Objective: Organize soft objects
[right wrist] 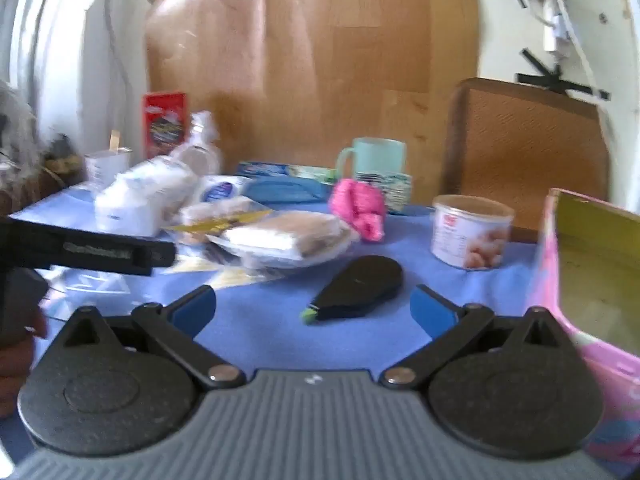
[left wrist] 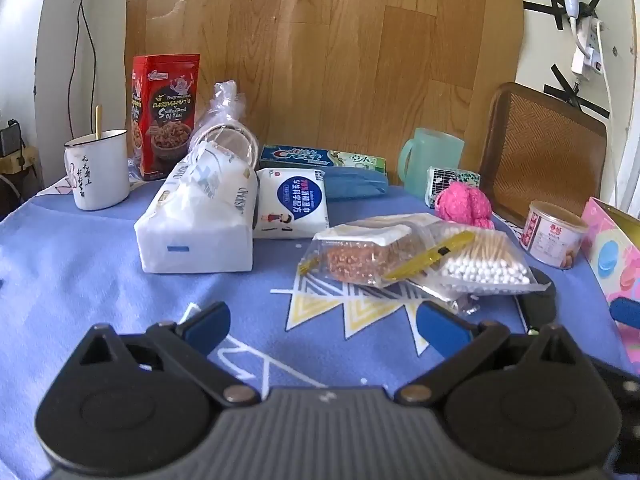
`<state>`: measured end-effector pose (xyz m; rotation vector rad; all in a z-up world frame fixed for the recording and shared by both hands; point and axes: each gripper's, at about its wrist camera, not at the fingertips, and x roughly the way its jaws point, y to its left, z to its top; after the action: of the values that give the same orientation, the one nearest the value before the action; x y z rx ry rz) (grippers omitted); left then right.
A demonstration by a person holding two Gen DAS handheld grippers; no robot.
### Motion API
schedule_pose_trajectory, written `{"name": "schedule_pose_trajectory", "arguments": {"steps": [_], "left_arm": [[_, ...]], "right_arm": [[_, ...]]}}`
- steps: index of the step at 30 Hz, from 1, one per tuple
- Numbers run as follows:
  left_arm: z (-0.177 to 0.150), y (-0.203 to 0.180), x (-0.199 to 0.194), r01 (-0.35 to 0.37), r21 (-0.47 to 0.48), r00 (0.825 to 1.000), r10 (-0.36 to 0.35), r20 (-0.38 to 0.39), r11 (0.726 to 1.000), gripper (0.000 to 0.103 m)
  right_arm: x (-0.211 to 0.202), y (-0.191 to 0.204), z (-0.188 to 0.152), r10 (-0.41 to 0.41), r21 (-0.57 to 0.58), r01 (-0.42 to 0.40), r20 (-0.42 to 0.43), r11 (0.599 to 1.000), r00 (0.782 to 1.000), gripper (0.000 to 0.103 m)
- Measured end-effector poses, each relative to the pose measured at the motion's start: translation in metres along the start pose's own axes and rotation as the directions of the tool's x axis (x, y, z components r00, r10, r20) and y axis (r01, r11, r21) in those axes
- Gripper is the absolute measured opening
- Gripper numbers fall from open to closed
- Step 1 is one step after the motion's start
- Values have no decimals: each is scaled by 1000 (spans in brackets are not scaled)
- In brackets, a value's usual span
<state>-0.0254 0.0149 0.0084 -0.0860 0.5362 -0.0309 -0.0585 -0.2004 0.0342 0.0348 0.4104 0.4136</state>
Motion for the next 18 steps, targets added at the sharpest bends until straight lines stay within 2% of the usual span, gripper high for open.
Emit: {"name": "schedule_pose_trajectory", "arguments": {"steps": [2, 5, 6, 9, 11, 12, 13, 14, 16, 17, 18], "left_arm": [[0, -1, 0, 2, 4, 1000, -2, -2, 1000, 103], [0, -1, 0, 4, 8, 1000, -4, -3, 1000, 103], [1, -1, 1, 3, 7, 1000, -3, -4, 1000, 103], [1, 2, 1, 10, -9, 1000, -10, -10, 1000, 103], [2, 3, 4, 11, -21, 1000, -12, -26, 1000, 103], [3, 4, 6, 14, -26, 999, -15, -38, 1000, 103], [3, 4, 7, 16, -30, 999, -17, -50, 999, 103], [3, 5, 9, 16, -34, 998, -18, -60, 999, 103], [3, 7, 10, 10, -44, 997, -13, -70, 999, 103], [3, 8, 10, 7, -49, 997, -10, -71, 999, 103], [3, 8, 9, 4, -53, 998, -7, -70, 999, 103]], "right_arm": [[-4, -9, 2, 64, -43, -62, 26, 997, 998, 103], [-7, -12, 3, 35, -174, -23, 64, 984, 997, 103], [-10, -16, 5, 34, -195, -21, 62, 981, 998, 103], [-27, -25, 11, 2, -235, 32, 142, 971, 990, 103], [-44, -29, 13, -57, -286, 131, 252, 949, 966, 103], [-50, -31, 11, -113, -288, 208, 313, 935, 943, 103], [-59, -35, 9, -166, -298, 296, 394, 908, 904, 103], [-61, -41, 4, -198, -299, 351, 441, 887, 875, 103], [-63, -52, 2, -266, -338, 485, 524, 807, 809, 103], [-59, -60, -1, -302, -347, 526, 528, 776, 794, 103], [-52, -69, -5, -332, -355, 547, 511, 758, 793, 103]]}}
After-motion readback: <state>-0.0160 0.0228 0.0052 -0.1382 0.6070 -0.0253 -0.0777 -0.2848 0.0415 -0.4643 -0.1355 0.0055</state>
